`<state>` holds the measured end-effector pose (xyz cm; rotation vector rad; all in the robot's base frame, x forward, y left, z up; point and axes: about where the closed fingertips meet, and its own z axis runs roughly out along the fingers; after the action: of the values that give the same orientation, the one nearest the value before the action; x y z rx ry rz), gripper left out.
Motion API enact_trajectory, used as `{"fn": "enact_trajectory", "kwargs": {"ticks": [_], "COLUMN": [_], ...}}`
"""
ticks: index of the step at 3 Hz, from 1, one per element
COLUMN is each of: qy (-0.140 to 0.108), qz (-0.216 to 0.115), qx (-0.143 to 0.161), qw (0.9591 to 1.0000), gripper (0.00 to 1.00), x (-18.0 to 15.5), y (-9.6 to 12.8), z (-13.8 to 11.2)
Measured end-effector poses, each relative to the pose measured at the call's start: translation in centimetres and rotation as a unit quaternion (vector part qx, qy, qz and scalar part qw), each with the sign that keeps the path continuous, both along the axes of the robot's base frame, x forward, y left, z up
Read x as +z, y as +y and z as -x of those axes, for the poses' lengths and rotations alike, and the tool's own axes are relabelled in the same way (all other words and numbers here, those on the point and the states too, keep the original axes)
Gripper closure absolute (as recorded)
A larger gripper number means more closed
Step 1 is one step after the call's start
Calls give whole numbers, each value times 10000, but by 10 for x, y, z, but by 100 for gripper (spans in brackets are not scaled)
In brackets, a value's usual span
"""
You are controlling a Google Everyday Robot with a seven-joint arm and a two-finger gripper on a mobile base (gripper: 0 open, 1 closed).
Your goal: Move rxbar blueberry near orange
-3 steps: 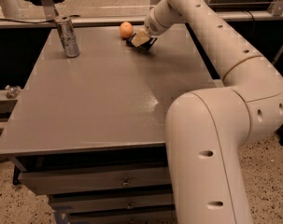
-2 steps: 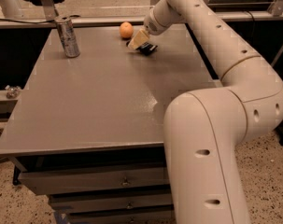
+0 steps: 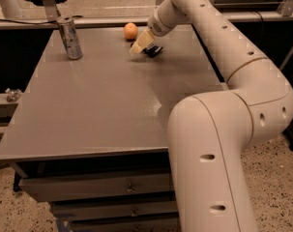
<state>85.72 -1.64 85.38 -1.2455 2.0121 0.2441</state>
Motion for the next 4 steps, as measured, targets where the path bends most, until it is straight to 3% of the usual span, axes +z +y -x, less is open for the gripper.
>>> {"fn": "enact_trajectory", "kwargs": {"ticks": [1,3,4], "qy": [-31,-232,-340], "qz": [-300,-1069,-1218], "qx": [10,205,474], "qw": [9995,9938,9908], "gripper": [0,0,0], "x": [19,62,62], "y": [-17,-79,-107], "z": [20,123,169]}}
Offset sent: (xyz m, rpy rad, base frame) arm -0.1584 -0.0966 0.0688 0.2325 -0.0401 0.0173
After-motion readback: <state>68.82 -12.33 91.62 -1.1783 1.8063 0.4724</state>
